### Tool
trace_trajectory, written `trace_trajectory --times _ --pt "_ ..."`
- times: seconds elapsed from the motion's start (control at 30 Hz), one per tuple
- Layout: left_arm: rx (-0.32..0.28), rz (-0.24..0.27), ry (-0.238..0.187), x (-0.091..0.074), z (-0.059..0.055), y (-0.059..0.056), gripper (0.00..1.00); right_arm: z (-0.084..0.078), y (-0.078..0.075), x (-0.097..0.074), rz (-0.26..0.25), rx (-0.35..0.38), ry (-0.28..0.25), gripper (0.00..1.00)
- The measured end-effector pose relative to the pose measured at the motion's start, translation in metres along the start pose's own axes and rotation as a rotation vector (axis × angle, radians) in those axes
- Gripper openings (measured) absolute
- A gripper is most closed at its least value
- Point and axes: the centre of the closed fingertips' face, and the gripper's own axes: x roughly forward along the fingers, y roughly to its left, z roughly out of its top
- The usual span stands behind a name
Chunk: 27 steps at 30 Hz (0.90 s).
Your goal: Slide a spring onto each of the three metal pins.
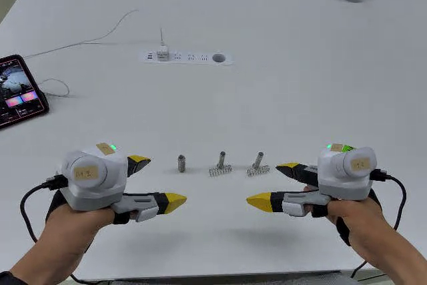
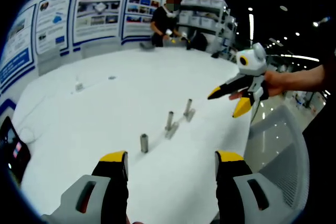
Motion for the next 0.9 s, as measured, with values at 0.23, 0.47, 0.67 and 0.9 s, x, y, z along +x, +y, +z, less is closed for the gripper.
trace_trajectory --times 0.23,0.47,0.67,0.9 --pt "0.021 -0.023 0.004 0.008 0.004 -0.006 0.68 -0.002 0.001 -0.002 -0.003 0.003 0.003 0.75" --pt "0.087 -0.064 0.028 0.018 0.009 -0.024 0.68 -0.004 -0.001 -0.007 -0.010 0.005 0.004 0.76" --pt "0.135 -0.099 0.061 0.032 0.007 -0.033 0.68 -0.007 -0.003 -0.010 -0.016 -0.008 0.016 0.76" --pt "0.189 -0.123 0.109 0.051 0.004 -0.036 0.65 -0.007 -0.001 -0.014 -0.010 -0.017 0.016 0.77"
